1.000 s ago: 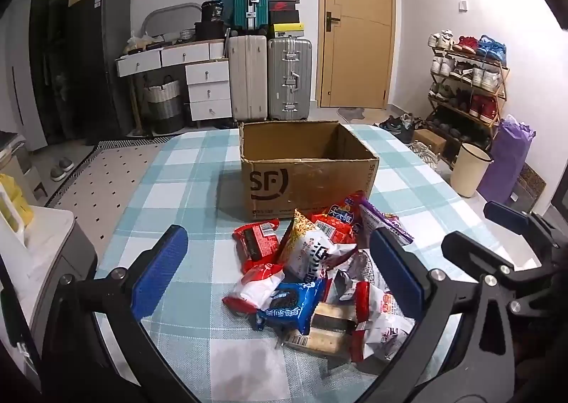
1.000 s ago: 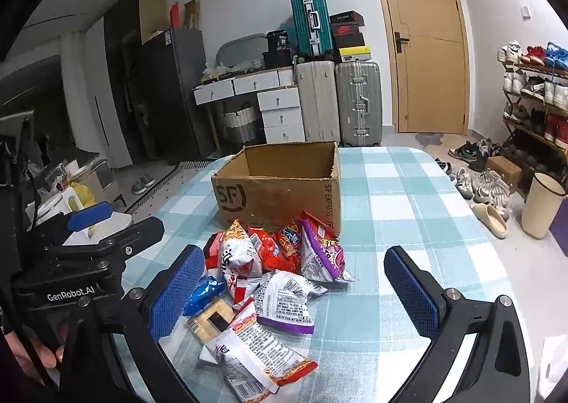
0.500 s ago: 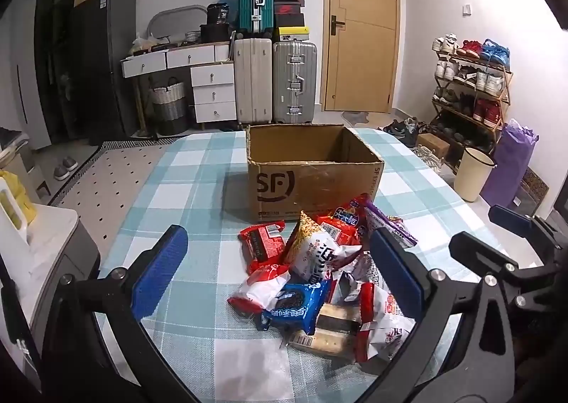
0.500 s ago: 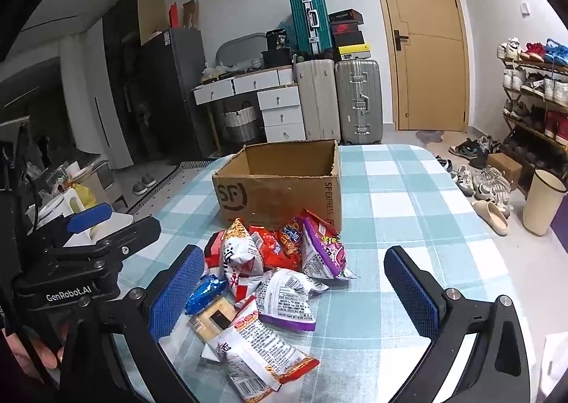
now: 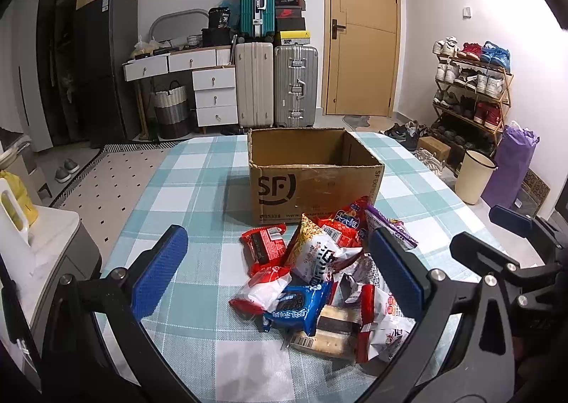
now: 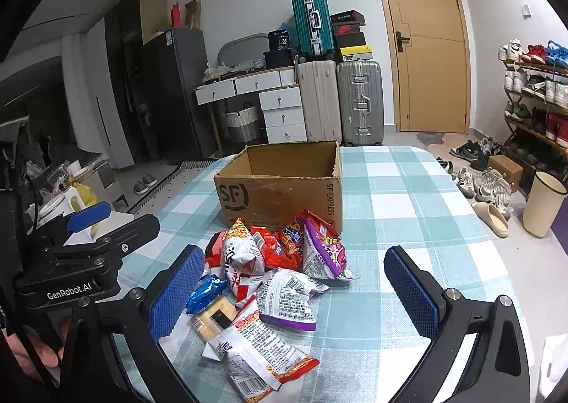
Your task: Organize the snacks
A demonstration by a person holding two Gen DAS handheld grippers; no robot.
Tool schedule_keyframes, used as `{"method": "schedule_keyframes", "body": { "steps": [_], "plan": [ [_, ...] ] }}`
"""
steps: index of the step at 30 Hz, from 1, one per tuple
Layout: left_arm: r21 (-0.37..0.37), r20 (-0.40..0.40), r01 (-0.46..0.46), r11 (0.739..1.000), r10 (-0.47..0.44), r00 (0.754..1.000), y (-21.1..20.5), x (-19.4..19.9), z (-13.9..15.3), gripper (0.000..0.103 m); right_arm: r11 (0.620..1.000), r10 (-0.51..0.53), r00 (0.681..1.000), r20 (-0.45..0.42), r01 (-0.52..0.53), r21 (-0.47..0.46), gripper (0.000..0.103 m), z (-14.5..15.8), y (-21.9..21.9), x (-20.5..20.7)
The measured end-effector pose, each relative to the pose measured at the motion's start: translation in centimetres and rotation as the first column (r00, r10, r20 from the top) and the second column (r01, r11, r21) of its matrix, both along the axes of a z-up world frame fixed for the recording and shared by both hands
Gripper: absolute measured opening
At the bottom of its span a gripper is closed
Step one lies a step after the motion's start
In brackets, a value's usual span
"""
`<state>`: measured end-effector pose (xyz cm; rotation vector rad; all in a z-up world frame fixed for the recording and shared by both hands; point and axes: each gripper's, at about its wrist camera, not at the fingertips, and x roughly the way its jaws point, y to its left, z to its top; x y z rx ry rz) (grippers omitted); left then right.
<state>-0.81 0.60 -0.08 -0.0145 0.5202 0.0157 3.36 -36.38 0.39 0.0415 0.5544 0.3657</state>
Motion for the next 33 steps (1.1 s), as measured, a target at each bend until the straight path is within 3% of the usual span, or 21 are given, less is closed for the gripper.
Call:
{"method": "schedule_keyframes", "body": {
  "steps": [33],
  "plan": [
    [-0.023,-0.021,0.017,1.000,-0.018,1.000,-0.05,-0.15,0.02,0.102,1.000,-0.005,1.000,0.008,0.005,0.004,0.103,0.18,-0.26,-0.19]
  ]
}}
